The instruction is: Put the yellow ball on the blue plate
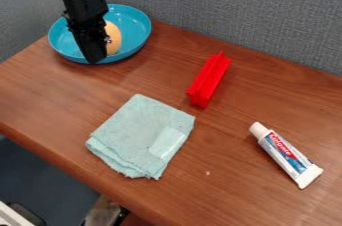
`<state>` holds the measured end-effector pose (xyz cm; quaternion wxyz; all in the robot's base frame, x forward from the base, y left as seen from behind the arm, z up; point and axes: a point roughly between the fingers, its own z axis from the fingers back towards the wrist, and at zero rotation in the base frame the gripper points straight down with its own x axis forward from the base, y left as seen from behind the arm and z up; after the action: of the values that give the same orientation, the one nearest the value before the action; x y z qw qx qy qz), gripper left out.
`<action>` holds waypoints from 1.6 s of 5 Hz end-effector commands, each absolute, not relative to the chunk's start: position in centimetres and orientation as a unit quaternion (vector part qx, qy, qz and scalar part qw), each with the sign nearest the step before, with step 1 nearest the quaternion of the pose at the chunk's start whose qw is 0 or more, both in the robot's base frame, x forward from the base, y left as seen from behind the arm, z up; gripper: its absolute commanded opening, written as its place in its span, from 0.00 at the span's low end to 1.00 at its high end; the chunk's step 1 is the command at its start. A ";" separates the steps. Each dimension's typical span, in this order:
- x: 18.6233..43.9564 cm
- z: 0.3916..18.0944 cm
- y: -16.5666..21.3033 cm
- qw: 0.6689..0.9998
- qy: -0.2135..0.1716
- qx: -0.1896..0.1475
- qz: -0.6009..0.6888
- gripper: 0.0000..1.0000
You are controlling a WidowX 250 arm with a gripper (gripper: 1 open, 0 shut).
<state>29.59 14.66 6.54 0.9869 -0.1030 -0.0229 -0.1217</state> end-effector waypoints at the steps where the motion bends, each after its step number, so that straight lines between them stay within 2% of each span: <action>1: 29.8 9.5 14.3 0.986 -0.063 -0.084 -0.129 0.00; 8: 27.4 10.2 10.7 0.981 -0.063 -0.111 -0.146 0.00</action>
<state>26.93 10.92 8.09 0.9820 -0.1285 -0.0296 -0.1350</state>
